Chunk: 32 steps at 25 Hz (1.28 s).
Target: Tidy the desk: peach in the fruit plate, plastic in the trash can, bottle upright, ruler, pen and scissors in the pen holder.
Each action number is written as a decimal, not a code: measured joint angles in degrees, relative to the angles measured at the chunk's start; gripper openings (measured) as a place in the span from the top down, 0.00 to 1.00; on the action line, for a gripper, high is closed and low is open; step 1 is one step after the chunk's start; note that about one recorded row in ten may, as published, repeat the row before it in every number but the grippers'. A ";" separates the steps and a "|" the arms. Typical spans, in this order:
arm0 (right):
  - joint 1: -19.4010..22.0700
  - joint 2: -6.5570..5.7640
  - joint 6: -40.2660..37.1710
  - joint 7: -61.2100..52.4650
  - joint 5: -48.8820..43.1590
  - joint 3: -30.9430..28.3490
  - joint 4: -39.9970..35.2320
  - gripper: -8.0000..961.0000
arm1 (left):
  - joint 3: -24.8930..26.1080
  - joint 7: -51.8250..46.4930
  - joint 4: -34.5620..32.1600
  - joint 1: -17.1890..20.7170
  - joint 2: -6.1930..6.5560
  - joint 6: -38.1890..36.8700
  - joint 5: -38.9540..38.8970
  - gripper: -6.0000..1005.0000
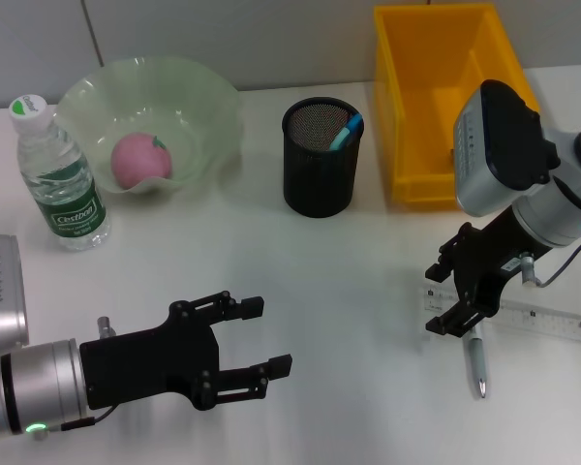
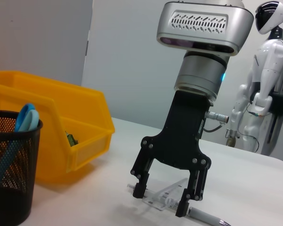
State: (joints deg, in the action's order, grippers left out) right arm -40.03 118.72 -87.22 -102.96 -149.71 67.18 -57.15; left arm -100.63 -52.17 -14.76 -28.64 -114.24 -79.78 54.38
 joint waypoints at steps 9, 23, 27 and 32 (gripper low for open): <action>-0.19 0.10 0.79 -0.19 -0.59 0.50 0.48 0.27 | 0.00 -0.09 0.00 0.10 -0.02 0.05 -0.18 0.20; -0.65 0.11 1.05 -0.42 -1.01 0.58 1.69 0.40 | 0.09 -0.21 0.00 0.07 -0.11 -0.23 -0.25 0.20; -0.66 0.11 1.42 -0.48 -1.29 0.58 1.69 0.41 | 0.21 -0.27 0.00 0.07 -0.11 -0.32 -0.24 0.20; -0.67 0.19 1.62 -0.57 -1.29 0.58 1.69 0.42 | 0.35 -0.29 0.00 0.07 -0.10 -0.43 -0.19 0.20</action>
State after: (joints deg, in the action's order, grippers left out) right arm -40.70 118.91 -85.60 -103.53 -151.00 67.76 -55.45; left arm -100.28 -52.46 -14.76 -28.57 -114.34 -80.21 54.19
